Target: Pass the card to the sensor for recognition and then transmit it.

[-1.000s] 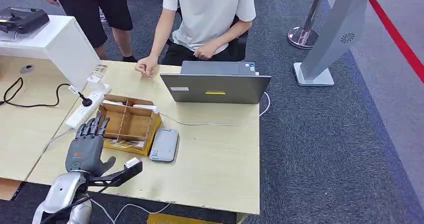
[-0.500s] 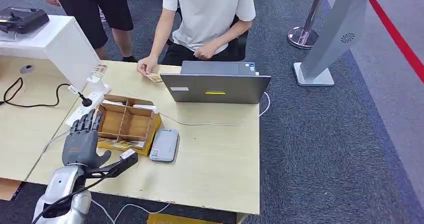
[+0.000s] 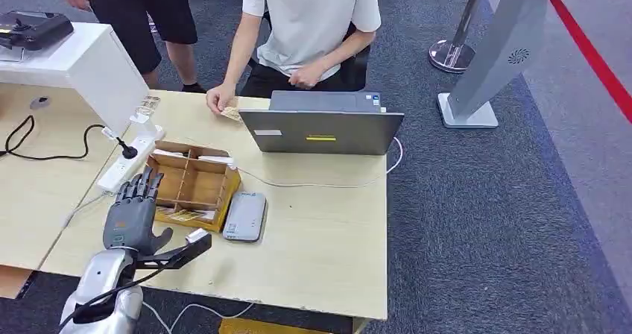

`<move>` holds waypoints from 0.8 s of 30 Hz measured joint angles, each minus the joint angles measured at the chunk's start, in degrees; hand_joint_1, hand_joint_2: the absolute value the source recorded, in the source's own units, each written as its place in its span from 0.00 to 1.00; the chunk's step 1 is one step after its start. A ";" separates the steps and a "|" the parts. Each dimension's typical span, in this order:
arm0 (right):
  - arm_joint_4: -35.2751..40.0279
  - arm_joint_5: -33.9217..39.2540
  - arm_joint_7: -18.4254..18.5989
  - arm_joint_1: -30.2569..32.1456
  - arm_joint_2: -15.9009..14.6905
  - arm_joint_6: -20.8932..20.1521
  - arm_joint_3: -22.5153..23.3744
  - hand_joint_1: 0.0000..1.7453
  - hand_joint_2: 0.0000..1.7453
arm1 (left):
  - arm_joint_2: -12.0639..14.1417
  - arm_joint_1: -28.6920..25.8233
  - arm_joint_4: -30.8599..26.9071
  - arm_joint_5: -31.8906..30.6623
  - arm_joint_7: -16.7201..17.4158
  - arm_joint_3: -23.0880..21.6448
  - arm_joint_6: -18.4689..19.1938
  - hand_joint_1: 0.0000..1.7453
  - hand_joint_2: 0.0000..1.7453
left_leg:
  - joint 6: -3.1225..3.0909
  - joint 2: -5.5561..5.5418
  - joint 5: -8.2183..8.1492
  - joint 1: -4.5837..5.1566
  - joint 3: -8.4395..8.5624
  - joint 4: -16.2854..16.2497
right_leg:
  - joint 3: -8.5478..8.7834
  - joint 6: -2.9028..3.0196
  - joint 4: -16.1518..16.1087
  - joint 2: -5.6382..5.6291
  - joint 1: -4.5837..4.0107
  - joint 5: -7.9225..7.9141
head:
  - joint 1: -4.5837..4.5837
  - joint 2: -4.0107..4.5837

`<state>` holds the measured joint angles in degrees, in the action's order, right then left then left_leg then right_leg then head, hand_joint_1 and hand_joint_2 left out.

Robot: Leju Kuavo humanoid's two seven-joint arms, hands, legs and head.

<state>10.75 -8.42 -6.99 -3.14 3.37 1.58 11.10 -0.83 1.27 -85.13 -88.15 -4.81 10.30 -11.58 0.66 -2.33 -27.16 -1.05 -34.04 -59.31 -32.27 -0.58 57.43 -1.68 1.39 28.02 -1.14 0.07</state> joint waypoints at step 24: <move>0.31 -0.81 0.00 -0.24 0.72 0.11 0.35 0.00 1.00 | -0.81 0.01 1.47 0.07 -0.13 -2.17 -1.01 0.00 1.00 | 0.00 0.00 0.00 0.00 0.00 0.00 | 0.00 0.00 0.00 0.00 0.00 0.00 | 0.00 0.00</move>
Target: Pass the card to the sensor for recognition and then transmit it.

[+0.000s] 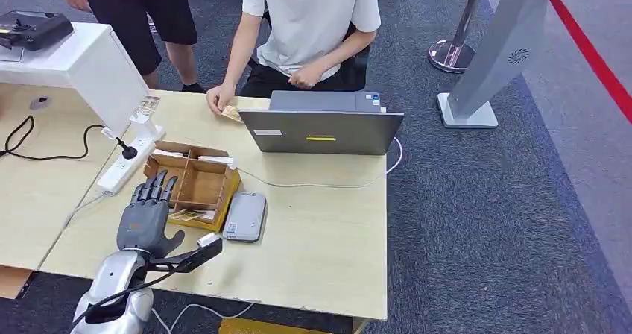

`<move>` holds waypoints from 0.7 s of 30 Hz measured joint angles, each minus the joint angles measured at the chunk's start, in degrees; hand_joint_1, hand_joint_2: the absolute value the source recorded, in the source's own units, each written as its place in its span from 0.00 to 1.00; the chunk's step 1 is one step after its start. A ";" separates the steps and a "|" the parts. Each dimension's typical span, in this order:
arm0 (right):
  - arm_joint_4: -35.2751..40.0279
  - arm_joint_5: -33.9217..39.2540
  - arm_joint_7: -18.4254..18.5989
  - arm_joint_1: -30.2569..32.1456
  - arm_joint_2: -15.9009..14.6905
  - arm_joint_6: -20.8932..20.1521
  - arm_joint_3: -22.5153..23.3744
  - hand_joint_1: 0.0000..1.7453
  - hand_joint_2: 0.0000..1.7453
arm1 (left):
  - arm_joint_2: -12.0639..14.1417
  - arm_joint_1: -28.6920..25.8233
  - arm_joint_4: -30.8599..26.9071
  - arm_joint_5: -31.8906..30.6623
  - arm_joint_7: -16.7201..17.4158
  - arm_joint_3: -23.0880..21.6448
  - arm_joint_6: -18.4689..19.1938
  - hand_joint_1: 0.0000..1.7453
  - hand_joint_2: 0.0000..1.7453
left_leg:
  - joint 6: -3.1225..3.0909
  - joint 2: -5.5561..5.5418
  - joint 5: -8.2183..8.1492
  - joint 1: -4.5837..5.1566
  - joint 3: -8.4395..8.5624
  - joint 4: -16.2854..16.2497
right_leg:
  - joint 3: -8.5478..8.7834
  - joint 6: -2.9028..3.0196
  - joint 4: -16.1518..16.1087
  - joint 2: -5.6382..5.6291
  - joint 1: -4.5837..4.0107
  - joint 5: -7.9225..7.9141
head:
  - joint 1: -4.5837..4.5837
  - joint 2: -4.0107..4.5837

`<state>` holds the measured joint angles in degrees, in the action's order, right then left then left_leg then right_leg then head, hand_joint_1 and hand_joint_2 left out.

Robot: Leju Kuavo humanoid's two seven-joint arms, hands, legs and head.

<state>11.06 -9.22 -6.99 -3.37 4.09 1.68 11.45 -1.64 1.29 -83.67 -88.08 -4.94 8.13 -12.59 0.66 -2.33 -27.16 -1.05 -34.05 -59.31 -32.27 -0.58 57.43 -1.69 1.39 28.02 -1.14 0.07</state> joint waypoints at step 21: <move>0.11 -1.53 -0.02 -0.07 0.11 -0.22 1.09 0.00 1.00 | 0.52 0.00 0.18 2.73 -0.68 -0.13 -0.35 1.00 1.00 | 0.00 0.00 0.00 0.00 0.00 0.00 | 0.00 0.00 0.00 -0.01 0.00 0.00 | 0.00 0.00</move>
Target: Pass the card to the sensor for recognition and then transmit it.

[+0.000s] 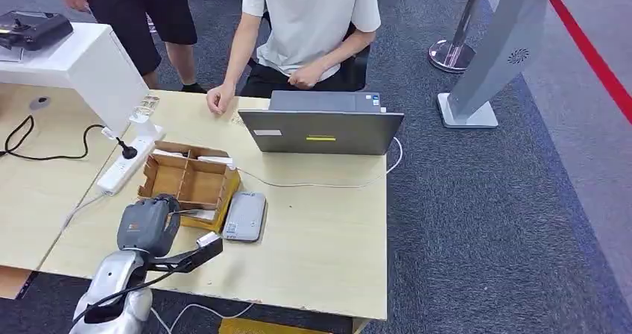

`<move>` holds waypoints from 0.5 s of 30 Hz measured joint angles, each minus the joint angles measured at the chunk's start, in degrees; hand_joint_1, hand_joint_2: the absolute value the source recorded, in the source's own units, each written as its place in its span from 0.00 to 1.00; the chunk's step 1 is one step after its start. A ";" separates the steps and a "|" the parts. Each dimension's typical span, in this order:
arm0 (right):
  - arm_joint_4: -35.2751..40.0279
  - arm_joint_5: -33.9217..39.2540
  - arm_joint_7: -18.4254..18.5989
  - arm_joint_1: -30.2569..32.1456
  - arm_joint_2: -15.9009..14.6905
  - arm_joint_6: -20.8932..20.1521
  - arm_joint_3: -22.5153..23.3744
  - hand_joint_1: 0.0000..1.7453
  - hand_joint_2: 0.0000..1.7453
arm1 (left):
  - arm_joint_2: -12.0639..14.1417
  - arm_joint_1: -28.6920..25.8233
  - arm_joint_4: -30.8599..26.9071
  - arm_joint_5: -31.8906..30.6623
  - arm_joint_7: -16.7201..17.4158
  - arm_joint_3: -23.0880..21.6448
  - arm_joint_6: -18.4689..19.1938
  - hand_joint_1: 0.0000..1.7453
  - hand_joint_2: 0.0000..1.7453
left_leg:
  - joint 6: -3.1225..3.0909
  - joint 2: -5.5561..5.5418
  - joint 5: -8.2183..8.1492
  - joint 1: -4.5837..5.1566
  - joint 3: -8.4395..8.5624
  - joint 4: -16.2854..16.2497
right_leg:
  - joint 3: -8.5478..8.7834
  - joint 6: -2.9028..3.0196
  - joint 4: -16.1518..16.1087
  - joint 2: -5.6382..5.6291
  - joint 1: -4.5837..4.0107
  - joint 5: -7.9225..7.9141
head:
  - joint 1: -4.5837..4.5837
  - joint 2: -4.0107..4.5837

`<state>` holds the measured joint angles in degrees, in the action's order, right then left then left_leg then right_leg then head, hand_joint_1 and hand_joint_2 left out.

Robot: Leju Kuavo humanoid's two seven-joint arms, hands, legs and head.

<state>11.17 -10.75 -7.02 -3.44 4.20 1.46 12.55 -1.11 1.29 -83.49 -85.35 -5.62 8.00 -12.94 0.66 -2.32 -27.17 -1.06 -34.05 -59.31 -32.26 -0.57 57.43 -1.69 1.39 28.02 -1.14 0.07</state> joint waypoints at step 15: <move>0.00 -1.68 -0.07 0.06 0.02 -0.61 1.88 0.00 1.00 | -0.04 0.10 -3.41 1.38 -2.32 -0.07 -4.59 1.00 1.00 | 0.00 0.00 0.00 0.00 0.00 0.00 | 0.00 0.00 0.00 0.01 0.00 0.00 | 0.02 0.00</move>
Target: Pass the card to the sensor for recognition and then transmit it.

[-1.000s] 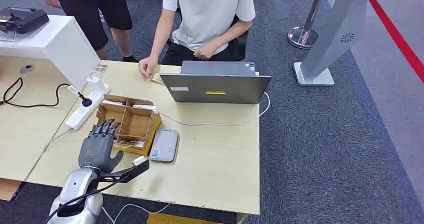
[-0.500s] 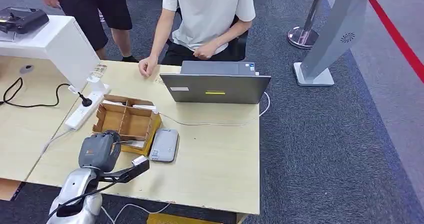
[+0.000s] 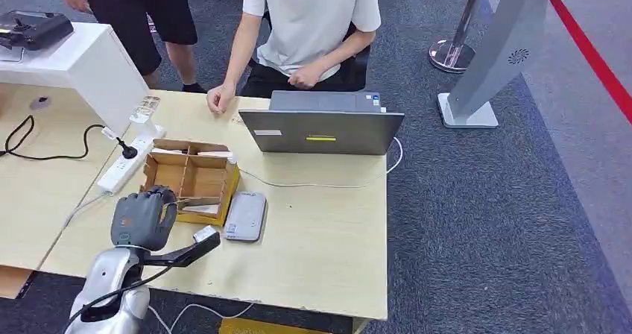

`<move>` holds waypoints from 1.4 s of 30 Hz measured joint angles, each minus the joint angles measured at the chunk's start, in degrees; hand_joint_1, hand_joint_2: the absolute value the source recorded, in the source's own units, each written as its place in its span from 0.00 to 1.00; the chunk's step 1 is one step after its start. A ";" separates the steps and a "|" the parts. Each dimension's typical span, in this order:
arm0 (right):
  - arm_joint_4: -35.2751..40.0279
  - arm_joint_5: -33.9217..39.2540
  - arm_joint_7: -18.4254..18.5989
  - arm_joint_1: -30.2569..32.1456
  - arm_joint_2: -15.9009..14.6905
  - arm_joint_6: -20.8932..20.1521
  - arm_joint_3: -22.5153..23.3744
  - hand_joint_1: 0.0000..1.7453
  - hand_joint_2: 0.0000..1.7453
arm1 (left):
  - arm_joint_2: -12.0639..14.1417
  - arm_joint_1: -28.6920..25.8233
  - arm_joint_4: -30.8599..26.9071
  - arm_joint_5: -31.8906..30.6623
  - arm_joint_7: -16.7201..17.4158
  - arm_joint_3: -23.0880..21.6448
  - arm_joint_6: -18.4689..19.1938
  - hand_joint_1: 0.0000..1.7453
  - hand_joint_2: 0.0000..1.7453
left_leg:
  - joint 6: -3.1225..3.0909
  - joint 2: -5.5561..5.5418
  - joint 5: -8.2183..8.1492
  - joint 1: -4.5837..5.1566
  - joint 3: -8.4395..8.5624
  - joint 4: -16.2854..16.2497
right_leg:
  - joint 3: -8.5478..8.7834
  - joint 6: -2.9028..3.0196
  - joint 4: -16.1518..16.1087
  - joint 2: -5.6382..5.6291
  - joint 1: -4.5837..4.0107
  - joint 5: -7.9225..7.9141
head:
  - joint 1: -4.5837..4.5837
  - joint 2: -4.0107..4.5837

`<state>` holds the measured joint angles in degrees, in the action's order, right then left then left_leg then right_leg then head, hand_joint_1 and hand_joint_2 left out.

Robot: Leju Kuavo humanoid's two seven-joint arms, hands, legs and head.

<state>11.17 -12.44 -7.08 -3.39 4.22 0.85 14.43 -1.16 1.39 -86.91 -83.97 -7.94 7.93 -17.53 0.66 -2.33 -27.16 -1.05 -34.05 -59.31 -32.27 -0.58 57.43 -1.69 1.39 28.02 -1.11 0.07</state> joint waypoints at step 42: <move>0.09 -9.18 2.47 -2.24 1.38 -1.81 3.91 0.00 1.00 | 12.42 26.88 -1.39 -6.01 17.71 -13.14 6.29 0.00 1.00 | 0.14 -0.03 0.24 -0.08 -0.07 0.00 | -0.10 0.17 0.05 0.00 -0.07 -0.19 | 0.02 0.00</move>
<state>11.26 -21.62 -4.61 -5.62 5.60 -0.96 18.34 11.26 28.27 -88.30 -89.98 9.77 -5.20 -11.23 0.80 -2.36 -26.92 -1.13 -34.11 -59.32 -32.37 -0.40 57.48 -1.69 1.32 27.83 -1.09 0.07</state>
